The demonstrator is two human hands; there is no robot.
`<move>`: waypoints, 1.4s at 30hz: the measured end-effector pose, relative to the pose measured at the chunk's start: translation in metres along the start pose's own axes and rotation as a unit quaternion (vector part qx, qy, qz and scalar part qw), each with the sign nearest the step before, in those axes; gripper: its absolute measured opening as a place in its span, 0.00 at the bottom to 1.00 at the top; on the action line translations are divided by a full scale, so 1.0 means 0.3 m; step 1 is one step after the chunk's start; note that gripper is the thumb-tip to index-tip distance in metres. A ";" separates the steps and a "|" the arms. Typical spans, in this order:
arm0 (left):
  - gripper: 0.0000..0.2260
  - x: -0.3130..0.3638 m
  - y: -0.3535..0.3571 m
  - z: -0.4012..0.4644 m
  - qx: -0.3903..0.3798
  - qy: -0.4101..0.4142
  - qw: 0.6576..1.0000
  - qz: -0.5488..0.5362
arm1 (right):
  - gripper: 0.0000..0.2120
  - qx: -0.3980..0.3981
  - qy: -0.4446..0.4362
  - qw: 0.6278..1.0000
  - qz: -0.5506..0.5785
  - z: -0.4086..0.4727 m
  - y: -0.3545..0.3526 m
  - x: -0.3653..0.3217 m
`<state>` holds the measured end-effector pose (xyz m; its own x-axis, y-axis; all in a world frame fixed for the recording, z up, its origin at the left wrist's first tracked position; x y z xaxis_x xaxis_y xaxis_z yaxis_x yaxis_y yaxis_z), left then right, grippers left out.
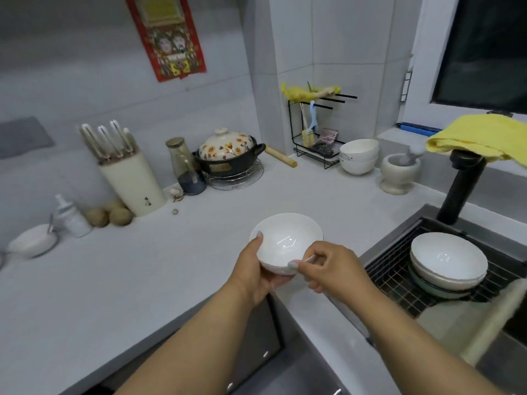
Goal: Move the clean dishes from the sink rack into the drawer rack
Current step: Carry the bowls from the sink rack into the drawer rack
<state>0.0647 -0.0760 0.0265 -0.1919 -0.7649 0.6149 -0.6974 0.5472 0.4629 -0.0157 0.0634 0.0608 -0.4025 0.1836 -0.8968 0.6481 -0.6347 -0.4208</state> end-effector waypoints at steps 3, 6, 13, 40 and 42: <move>0.19 0.011 -0.111 -0.068 0.044 0.027 0.998 -0.039 | 0.12 0.013 -0.014 0.999 0.036 0.002 0.076 -0.050; 0.16 0.016 -0.208 -0.153 0.076 0.051 0.994 -0.067 | 0.17 0.044 -0.006 0.998 0.049 0.008 0.153 -0.075; 0.18 -0.010 -0.476 -0.416 0.118 0.099 0.983 -0.096 | 0.16 -0.119 0.104 0.949 0.274 -0.087 0.468 -0.189; 0.17 -0.416 -1.555 -1.478 0.430 0.171 0.867 -0.184 | 0.23 -0.400 0.237 0.808 0.363 -0.841 1.603 -0.700; 0.15 -0.442 -1.610 -1.527 0.447 0.174 0.857 -0.190 | 0.23 -0.407 0.237 0.808 0.353 -0.880 1.657 -0.719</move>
<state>0.7434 -0.0830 0.0138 0.2749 -0.5976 0.7532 -0.9440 -0.3164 0.0935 0.5640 -0.0937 0.0090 0.4223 0.3806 -0.8227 0.8962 -0.0391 0.4419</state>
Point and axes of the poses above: each hand's wrist, its own z-axis towards the middle knuckle, its own y-axis out of the palm, x = y × z, the point moved 3 cm from there along z, towards the middle knuckle, and after that the axes turned 12 degrees about -y, right-handed, at the moved point
